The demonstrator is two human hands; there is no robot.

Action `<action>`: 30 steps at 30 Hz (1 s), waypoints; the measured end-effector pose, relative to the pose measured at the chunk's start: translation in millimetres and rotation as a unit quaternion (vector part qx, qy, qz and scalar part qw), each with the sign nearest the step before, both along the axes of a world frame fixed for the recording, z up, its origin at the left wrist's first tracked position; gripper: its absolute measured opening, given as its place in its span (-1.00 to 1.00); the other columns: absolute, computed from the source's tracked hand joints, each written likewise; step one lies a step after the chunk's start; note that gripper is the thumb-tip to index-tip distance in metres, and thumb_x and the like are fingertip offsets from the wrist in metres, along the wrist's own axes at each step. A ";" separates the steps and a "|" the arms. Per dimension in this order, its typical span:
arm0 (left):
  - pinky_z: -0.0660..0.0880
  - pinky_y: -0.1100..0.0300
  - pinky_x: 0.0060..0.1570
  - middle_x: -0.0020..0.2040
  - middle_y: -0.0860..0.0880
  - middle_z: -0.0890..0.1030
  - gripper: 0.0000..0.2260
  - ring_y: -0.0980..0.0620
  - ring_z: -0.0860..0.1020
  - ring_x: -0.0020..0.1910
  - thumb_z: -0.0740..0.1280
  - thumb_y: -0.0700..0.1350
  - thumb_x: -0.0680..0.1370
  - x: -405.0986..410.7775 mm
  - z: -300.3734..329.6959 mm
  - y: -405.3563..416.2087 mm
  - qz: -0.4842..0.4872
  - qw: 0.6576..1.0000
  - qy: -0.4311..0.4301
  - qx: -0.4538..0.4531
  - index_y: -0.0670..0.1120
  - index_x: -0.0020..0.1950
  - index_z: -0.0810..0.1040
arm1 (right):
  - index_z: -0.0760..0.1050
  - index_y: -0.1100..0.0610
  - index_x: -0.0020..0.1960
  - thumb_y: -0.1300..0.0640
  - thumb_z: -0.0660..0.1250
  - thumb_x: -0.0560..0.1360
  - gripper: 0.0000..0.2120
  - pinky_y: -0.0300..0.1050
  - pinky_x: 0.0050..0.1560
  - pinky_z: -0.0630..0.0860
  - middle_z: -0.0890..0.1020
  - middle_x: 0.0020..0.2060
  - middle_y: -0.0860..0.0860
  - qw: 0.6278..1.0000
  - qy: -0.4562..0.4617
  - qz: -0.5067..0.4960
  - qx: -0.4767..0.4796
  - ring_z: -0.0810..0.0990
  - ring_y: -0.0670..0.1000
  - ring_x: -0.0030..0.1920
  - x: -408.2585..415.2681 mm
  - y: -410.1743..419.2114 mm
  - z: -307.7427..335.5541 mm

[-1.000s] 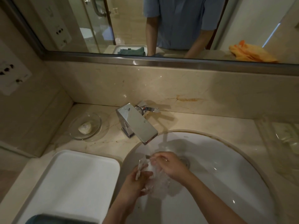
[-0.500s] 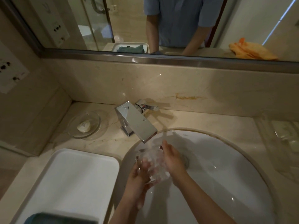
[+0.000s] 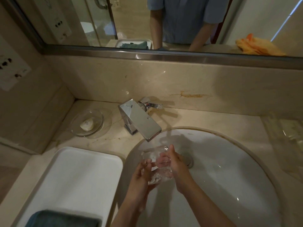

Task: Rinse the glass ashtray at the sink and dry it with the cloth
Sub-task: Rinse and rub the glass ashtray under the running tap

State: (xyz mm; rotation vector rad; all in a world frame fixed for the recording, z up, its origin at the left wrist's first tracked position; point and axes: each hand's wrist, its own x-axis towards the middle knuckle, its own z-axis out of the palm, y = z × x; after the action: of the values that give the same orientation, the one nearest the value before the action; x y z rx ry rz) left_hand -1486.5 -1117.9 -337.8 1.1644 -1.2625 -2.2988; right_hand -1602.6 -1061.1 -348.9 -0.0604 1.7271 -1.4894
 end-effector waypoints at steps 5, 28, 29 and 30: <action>0.58 0.24 -0.22 -0.01 0.02 0.71 -0.75 0.10 0.67 -0.03 0.20 0.02 0.56 -2.4 7.9 -7.1 -0.041 0.998 -0.003 -0.043 -0.02 0.16 0.55 | 0.63 0.05 -0.16 -0.37 0.09 0.41 -0.44 -0.15 -0.33 0.59 0.72 -0.29 -0.02 0.999 -0.031 -0.002 -0.027 0.70 -0.04 -0.27 -5.9 -0.2 -2.9; 0.54 0.18 -0.06 0.03 0.16 0.68 -0.76 0.23 0.63 -0.01 0.16 0.09 0.57 -18.7 42.7 -27.1 -0.134 0.987 -0.042 -0.075 0.18 0.08 0.60 | 0.48 0.18 0.25 -0.31 -0.08 0.53 -0.32 0.27 0.31 0.34 0.60 0.14 0.25 0.976 -0.180 -0.029 -0.118 0.56 0.22 0.19 -19.5 -1.3 -14.1; 0.54 0.16 -0.06 0.03 0.17 0.68 -0.76 0.23 0.63 -0.02 0.16 0.10 0.57 -19.5 44.3 -26.6 -0.134 0.987 -0.042 -0.073 0.19 0.07 0.61 | 0.49 0.19 0.23 -0.32 -0.08 0.53 -0.31 0.26 0.31 0.34 0.61 0.13 0.24 0.976 -0.178 -0.029 -0.119 0.55 0.22 0.19 -20.3 -0.2 -14.2; 0.53 0.16 -0.06 0.03 0.17 0.68 -0.76 0.23 0.63 -0.02 0.16 0.11 0.57 -19.8 45.4 -26.4 -0.133 0.988 -0.042 -0.071 0.19 0.05 0.61 | 0.50 0.20 0.22 -0.32 -0.08 0.52 -0.30 0.26 0.32 0.34 0.61 0.12 0.25 0.977 -0.175 -0.030 -0.118 0.55 0.23 0.19 -20.6 0.4 -14.1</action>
State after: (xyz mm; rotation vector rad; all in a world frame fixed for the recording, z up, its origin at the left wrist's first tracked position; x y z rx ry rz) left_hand -1506.3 -1144.3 -292.5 1.1130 -1.6741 -2.3136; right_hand -1623.2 -1060.7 -363.0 0.1258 1.2780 -1.6335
